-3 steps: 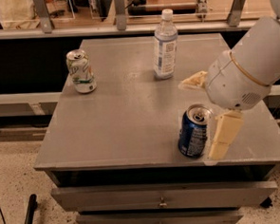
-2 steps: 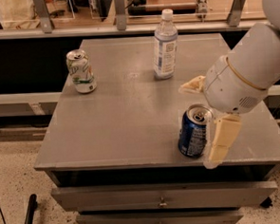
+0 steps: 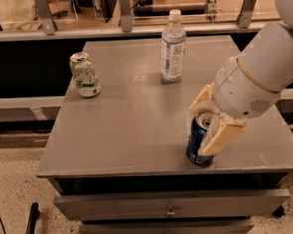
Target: Move pepsi can near 7up can
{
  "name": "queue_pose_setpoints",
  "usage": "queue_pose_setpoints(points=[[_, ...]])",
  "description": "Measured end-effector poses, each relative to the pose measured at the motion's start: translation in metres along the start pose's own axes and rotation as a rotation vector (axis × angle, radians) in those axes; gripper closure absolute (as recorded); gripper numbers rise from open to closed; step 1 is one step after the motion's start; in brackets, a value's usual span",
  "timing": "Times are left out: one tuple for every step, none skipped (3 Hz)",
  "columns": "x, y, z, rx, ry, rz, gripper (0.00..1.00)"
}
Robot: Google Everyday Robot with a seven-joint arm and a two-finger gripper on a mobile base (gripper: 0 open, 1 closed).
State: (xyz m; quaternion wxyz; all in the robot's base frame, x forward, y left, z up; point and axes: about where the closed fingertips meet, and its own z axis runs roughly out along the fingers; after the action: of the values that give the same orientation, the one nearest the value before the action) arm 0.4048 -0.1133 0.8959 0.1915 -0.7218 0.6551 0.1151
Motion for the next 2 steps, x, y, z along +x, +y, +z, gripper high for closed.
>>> queue_pose_setpoints(points=[[-0.0012,0.0004,-0.0013,0.004,0.002,-0.002,0.64],[-0.0059,0.001,-0.0064,-0.003,-0.05,0.0,0.88]])
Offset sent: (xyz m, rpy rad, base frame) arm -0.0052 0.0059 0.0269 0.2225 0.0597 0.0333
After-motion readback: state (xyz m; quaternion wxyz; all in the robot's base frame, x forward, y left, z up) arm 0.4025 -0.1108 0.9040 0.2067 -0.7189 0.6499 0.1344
